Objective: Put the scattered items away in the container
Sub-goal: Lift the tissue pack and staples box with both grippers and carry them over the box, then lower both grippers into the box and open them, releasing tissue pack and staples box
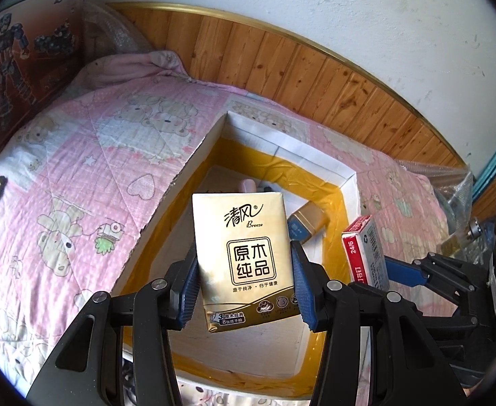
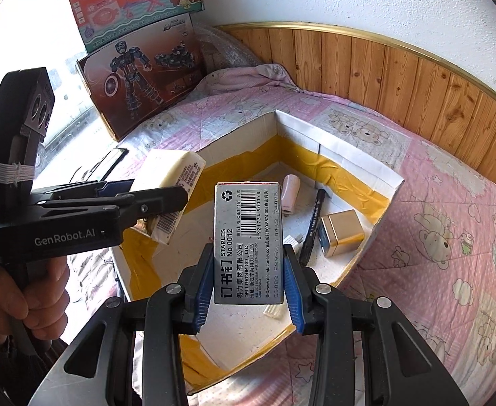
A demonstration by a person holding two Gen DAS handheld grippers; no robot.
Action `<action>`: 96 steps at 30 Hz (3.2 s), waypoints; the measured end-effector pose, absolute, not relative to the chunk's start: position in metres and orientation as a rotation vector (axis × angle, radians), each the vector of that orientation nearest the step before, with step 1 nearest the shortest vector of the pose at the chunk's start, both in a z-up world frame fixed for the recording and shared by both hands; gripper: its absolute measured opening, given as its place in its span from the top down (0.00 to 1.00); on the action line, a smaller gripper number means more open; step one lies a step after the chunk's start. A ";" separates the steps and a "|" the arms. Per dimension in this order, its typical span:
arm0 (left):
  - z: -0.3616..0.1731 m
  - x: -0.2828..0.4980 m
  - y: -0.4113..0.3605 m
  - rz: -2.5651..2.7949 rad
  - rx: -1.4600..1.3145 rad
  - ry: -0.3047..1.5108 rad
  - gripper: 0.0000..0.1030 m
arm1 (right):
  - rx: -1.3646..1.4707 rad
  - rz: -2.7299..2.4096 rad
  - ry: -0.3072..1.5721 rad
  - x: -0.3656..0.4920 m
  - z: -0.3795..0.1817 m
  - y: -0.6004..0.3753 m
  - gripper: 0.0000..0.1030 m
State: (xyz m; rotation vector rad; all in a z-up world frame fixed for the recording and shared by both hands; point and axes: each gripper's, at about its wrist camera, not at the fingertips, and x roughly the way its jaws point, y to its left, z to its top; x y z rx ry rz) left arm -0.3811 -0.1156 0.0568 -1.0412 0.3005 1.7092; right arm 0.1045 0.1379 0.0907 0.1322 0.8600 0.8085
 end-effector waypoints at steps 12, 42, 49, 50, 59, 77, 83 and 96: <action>0.038 -0.394 -0.112 1.791 -1.031 0.415 0.51 | 0.087 0.847 0.917 0.100 0.074 0.163 0.62; -0.012 -0.373 -0.090 1.766 -0.967 0.821 0.50 | -0.132 0.834 1.027 0.096 0.041 0.193 0.62; -0.018 -0.373 -0.089 1.776 -0.949 0.898 0.50 | -0.243 0.871 1.015 0.084 0.042 0.204 0.62; -0.018 -0.372 -0.088 1.774 -0.946 0.908 0.50 | -0.245 0.869 1.016 0.084 0.042 0.204 0.62; -0.019 -0.372 -0.087 1.779 -0.949 0.921 0.46 | -0.253 0.876 1.043 0.085 0.040 0.203 0.61; -0.020 -0.371 -0.085 1.775 -0.979 0.907 0.44 | -0.253 0.875 1.049 0.086 0.040 0.203 0.61; -0.006 -0.371 -0.087 1.797 -0.982 0.846 0.44 | -0.241 0.870 1.047 0.087 0.041 0.201 0.56; 0.018 -0.367 -0.095 1.820 -0.968 0.628 0.40 | -0.140 0.857 0.996 0.087 0.066 0.171 0.48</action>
